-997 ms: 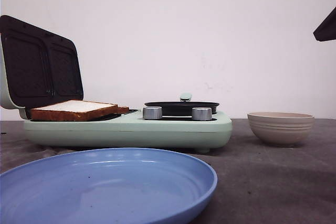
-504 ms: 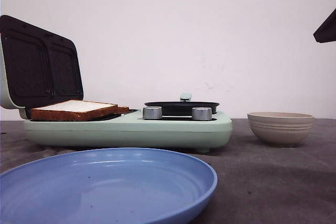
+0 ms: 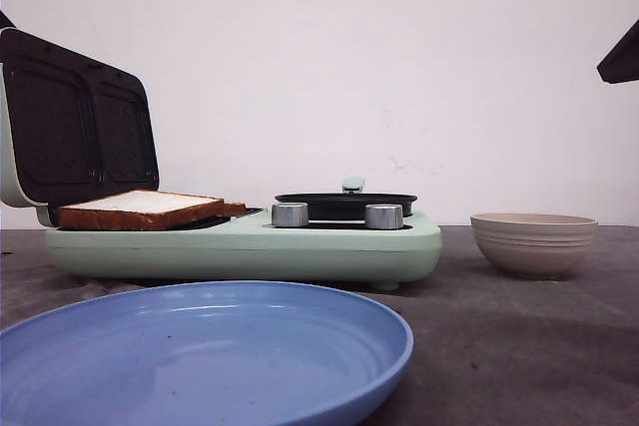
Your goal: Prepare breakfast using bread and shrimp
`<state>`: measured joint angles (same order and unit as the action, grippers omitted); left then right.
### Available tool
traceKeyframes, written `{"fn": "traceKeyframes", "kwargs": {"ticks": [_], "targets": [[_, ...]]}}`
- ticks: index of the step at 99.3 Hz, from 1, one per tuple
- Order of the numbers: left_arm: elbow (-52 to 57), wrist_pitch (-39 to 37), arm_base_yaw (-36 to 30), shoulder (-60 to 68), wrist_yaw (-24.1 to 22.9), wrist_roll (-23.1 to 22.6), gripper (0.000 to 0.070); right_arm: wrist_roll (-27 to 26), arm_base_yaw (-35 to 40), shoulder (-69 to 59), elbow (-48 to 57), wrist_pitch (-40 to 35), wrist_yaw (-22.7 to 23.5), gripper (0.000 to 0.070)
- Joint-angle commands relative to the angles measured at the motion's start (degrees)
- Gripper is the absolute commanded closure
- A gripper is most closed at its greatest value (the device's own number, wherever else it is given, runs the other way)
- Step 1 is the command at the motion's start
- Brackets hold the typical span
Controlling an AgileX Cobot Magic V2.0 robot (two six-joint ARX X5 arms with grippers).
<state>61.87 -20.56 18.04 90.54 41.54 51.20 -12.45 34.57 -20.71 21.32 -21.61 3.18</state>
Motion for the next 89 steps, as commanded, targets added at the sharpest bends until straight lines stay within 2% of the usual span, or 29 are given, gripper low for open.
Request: {"fn": "traceKeyframes", "kwargs": {"ticks": [1,14,21,34,60,66,75,83,89], "targets": [[1.42,0.39,0.02,0.79,0.48,0.28,0.0562,-0.48,0.48,-0.11,-0.02,0.48,0.00,0.0698],[1.42,1.64,-0.07,0.90,0.52,-0.24,0.0561,-0.48,0.48,-0.11,-0.02,0.48,0.00,0.0698],[1.42,2.56,-0.15,0.90,0.52,-1.53,0.0533,-0.48,0.50,-0.11,-0.02,0.48,0.00,0.0698],[1.42,4.39,-0.31,0.90,0.50,-2.23,0.0384,-0.48,0.48,-0.11,-0.02,0.48,0.00,0.0698],[1.42,6.21,-0.72,1.03,0.57,-3.58,0.0390,-0.48,0.48,-0.11,-0.02,0.48,-0.02,0.0698],[1.42,6.21,-0.87,1.05,0.57,-3.69,0.0417,-0.48,0.48,-0.11,-0.02,0.48,0.00,0.0698],[1.42,6.10,-0.94,1.05,0.59,-3.78,0.0548,-0.48,0.48,-0.11,-0.02,0.48,-0.02,0.0698],[1.42,6.05,-1.18,1.05,1.27,-4.04,0.0696,-0.48,0.48,-0.11,-0.02,0.48,-0.02,0.0698],[1.42,6.14,-1.20,1.11,1.64,-4.15,0.0697,-0.48,0.48,-0.11,-0.02,0.48,0.00,0.0698]]}}
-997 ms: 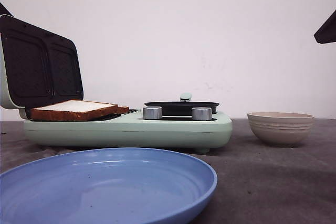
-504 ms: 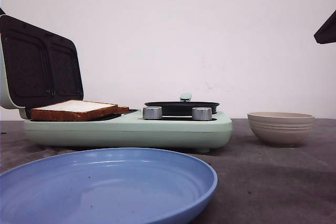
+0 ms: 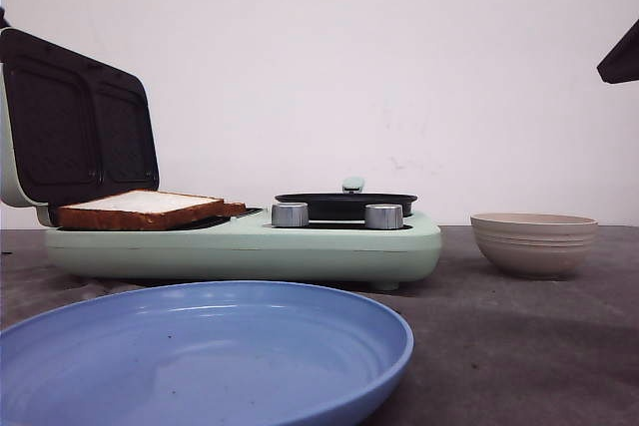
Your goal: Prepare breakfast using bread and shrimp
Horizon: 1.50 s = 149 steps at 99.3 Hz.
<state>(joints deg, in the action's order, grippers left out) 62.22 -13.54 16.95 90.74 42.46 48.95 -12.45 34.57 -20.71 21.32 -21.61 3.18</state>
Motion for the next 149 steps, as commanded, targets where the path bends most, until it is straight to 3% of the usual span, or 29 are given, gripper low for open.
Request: {"fn": "traceKeyframes", "kwargs": {"ticks": [1,45,85,124,149], "targets": [[1.07,-0.85,-0.11,0.92,0.72,-1.90,0.0697,-0.48,0.48,-0.11,-0.02,0.48,0.00,0.0698],[1.07,-1.22,-2.38,0.92,2.43,-3.30,0.0697,-0.48,0.48,-0.11,-0.02,0.48,-0.02,0.0698],[1.07,-0.33,-8.39,0.92,1.81,-9.03,0.0697,-0.48,0.48,-0.11,-0.02,0.48,-0.04,0.0698],[1.07,10.73,-14.73,0.92,-5.68,-21.92,0.0697,-0.48,0.48,-0.11,-0.02,0.46,-0.04,0.0698],[1.07,15.32,-18.23,0.92,-11.26,-27.71,0.0697,-0.48,0.48,-0.11,-0.02,0.48,-0.04,0.0698]]}}
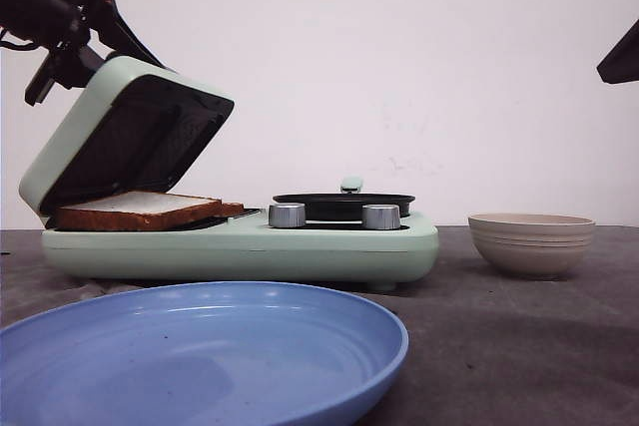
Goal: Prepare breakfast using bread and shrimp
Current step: 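Push the press lid down over the bread with the left gripper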
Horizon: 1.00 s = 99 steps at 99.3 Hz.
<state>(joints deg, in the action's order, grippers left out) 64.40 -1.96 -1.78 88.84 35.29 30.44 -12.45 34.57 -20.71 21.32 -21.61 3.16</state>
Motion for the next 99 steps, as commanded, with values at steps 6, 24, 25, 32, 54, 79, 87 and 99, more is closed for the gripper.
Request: {"fn": "traceKeyframes", "kwargs": {"ticks": [6,24,25,32,54,79,87,99], "targets": [[-1.11,4.61,-0.39,2.82,-5.25,-10.53,0.0697,-0.48,0.48,-0.11,-0.02,0.46,-0.02,0.0698],[-1.11,6.97,-3.28,2.82,-9.38,-14.16,0.0697,-0.48,0.48,-0.11,-0.02,0.48,-0.02,0.0698],[-1.11,7.10,-3.43,2.82,-9.64,-14.43,0.0697,-0.48,0.48,-0.11,-0.02,0.48,-0.02,0.0698],[-1.11,7.85,-4.52,2.82,-11.47,-15.67,0.0697,-0.48,0.48,-0.11,-0.02,0.46,-0.02,0.0698],[-1.11,9.92,-7.91,2.84,-16.52,-19.21,0.0697,-0.48,0.50,-0.11,-0.02,0.48,-0.02,0.0698],[-1.11,11.47,-11.21,2.99,-21.77,-21.49,0.0697,-0.48,0.50,-0.11,-0.02,0.48,-0.02,0.0698],[-1.11,11.85,-12.26,3.15,-23.80,-22.18,0.0697,-0.50,0.50,-0.11,-0.02,0.48,-0.02,0.0698],[-1.11,12.24,-13.64,3.82,-25.83,-22.40,0.0697,-0.48,0.48,-0.11,-0.02,0.46,-0.02,0.0698]]}}
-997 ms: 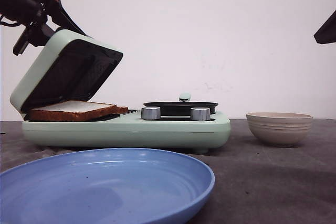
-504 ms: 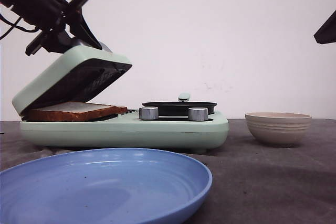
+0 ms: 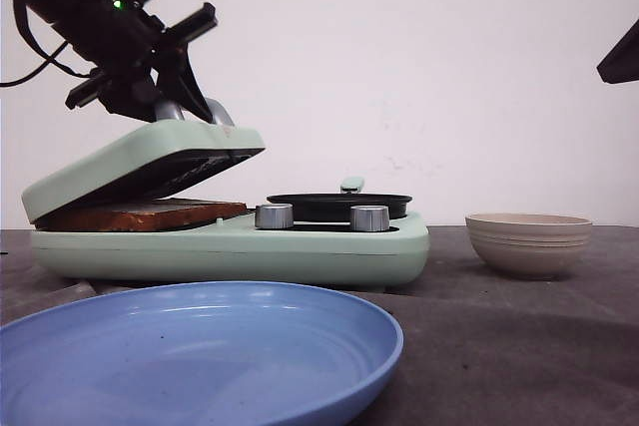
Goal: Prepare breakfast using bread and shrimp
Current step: 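Push the press lid down over the bread with the left gripper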
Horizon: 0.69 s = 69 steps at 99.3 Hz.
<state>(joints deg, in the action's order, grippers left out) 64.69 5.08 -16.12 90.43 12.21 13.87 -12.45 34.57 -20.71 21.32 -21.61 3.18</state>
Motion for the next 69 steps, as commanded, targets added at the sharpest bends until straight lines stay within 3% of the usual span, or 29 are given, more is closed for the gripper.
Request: {"fn": "traceKeyframes", "kwargs": {"ticks": [1,69], "targets": [[-1.40,5.22,0.61,2.32,-2.91,-5.84,0.0697,-0.48,0.50,-0.11,-0.02,0.46,-0.04,0.0698],[-1.40,5.84,-4.85,11.52,-9.35,-6.16,0.0697,-0.48,0.50,-0.11,-0.02,0.31,-0.04,0.0698]]}}
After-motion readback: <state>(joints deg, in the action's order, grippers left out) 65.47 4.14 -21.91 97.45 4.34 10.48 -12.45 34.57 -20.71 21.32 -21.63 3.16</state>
